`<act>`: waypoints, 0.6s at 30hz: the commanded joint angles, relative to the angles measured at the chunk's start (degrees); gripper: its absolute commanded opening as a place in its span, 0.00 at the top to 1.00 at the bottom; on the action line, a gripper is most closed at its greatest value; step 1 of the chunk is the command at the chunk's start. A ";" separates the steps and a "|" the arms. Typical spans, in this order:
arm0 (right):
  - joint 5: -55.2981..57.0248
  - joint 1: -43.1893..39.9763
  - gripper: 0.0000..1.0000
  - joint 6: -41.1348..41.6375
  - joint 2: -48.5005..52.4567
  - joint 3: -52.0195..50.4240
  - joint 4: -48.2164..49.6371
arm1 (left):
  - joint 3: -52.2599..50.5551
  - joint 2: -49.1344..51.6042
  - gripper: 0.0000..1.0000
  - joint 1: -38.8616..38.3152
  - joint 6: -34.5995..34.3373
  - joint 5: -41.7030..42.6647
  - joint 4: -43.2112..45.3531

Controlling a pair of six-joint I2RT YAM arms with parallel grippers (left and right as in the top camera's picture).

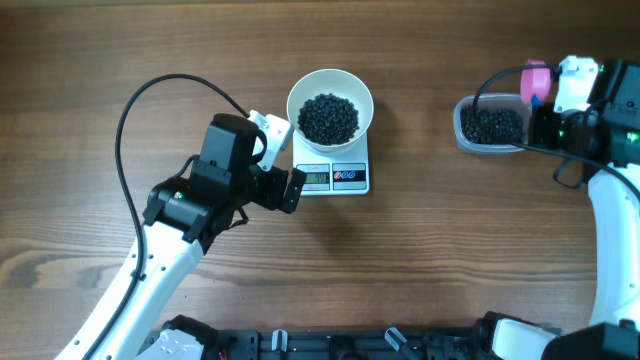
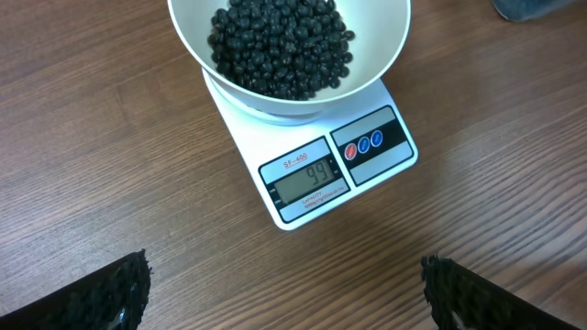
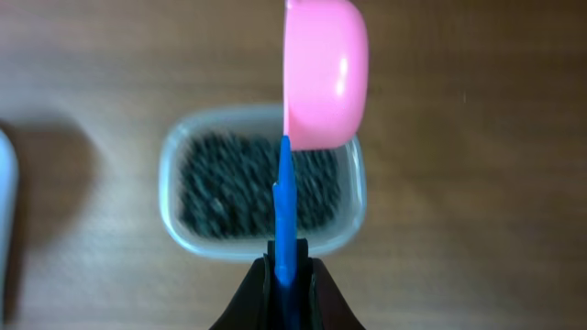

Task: Scoop item into bowl and weigh 150g on scale
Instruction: 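Move the empty scoop right back to the bean tub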

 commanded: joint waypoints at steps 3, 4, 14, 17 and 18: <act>3.85 -0.61 0.96 -9.01 6.69 0.17 -2.05 | -0.09 0.02 0.00 0.22 -0.33 -0.13 0.15; 4.70 -0.61 0.96 -9.01 7.56 0.17 -2.05 | -0.09 0.02 0.00 0.22 -0.33 -0.13 0.15; 6.14 0.39 0.96 -9.01 12.48 0.15 -3.43 | -0.09 0.02 0.00 0.22 -0.33 -0.13 0.15; 2.14 1.29 0.96 -9.01 13.20 0.15 -5.01 | -0.09 0.02 0.00 0.22 -0.33 -0.13 0.15; 1.38 1.88 0.96 -9.01 13.20 0.15 -5.03 | -0.09 0.02 0.00 0.22 -0.33 -0.13 0.15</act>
